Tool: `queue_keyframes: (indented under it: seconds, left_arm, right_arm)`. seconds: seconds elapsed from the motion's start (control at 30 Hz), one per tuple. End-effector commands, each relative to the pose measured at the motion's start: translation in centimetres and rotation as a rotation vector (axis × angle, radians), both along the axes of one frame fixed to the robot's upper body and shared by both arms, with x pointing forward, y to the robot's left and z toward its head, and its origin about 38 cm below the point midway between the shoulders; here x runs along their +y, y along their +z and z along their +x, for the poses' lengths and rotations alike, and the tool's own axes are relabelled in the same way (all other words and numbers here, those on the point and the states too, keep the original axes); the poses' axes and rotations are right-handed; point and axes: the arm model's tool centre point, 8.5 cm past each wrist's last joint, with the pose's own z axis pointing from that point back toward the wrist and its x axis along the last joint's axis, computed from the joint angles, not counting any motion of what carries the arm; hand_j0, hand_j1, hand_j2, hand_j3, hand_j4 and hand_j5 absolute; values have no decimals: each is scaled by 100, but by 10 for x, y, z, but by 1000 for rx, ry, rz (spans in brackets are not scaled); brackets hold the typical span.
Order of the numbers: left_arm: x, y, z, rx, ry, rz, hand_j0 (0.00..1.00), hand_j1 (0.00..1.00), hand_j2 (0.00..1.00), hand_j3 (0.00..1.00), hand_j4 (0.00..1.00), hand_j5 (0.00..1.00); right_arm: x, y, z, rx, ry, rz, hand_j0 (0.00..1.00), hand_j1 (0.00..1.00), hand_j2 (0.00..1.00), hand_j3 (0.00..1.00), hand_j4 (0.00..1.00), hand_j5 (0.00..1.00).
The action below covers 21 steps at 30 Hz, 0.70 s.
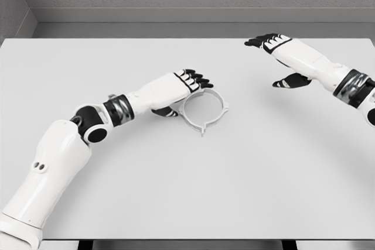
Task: Assemble PVC drainage pipe clamps
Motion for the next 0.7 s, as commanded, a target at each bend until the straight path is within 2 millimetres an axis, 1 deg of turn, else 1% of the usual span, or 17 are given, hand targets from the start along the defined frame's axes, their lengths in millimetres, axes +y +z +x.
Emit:
queue_keyframes:
  seconds: [0.0, 0.2, 0.27, 0.67]
  left_arm:
    - [-1, -2, 0, 6, 0, 1, 100, 100, 100, 100, 100, 100]
    - [-5, -3, 0, 10, -5, -3, 100, 100, 100, 100, 100, 100]
    - [-4, -7, 0, 21, -1, 0, 100, 100, 100, 100, 100, 100]
    - [-11, -8, 3, 33, 1, -12, 100, 100, 100, 100, 100, 100]
  right_arm:
    - [0, 1, 0, 0, 0, 5, 100, 100, 100, 100, 100, 100]
    - [0, 1, 0, 0, 0, 5, 100, 100, 100, 100, 100, 100]
    - [0, 1, 0, 0, 0, 5, 100, 100, 100, 100, 100, 100]
    - [0, 1, 0, 0, 0, 6, 100, 100, 100, 100, 100, 100]
